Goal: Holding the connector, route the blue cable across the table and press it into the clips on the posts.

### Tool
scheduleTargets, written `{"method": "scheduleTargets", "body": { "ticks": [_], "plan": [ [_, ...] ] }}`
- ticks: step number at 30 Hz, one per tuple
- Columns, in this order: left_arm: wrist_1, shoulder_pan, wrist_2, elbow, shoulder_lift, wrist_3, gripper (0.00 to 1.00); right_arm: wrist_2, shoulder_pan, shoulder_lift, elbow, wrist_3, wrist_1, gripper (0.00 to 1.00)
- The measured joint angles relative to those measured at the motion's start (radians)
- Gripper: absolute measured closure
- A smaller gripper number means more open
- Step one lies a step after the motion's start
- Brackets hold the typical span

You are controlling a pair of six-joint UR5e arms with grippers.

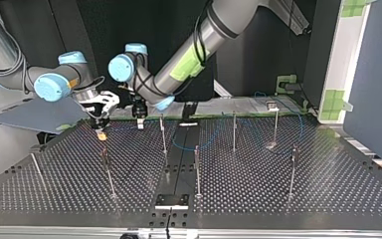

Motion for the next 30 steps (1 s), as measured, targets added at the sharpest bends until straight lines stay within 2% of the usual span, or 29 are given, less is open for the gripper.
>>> {"method": "scheduleTargets", "body": {
  "ticks": [7,14,29,30],
  "plan": [
    [0.039,-0.006,0.001,-0.019,-0.002,0.001,0.00,-0.008,0.001,0.000,0.000,0.002,-0.002,1.00],
    [0.060,0.015,0.013,-0.015,-0.010,0.004,0.00,-0.035,0.001,0.000,0.000,0.003,-0.002,1.00],
    [0.023,0.029,0.029,0.034,-0.011,-0.012,0.00,-0.039,0.001,0.000,0.000,0.003,-0.004,1.00],
    [0.020,0.029,0.029,0.034,-0.012,-0.016,0.11,-0.039,0.001,0.000,0.000,0.003,-0.004,1.00]
  ]
}}
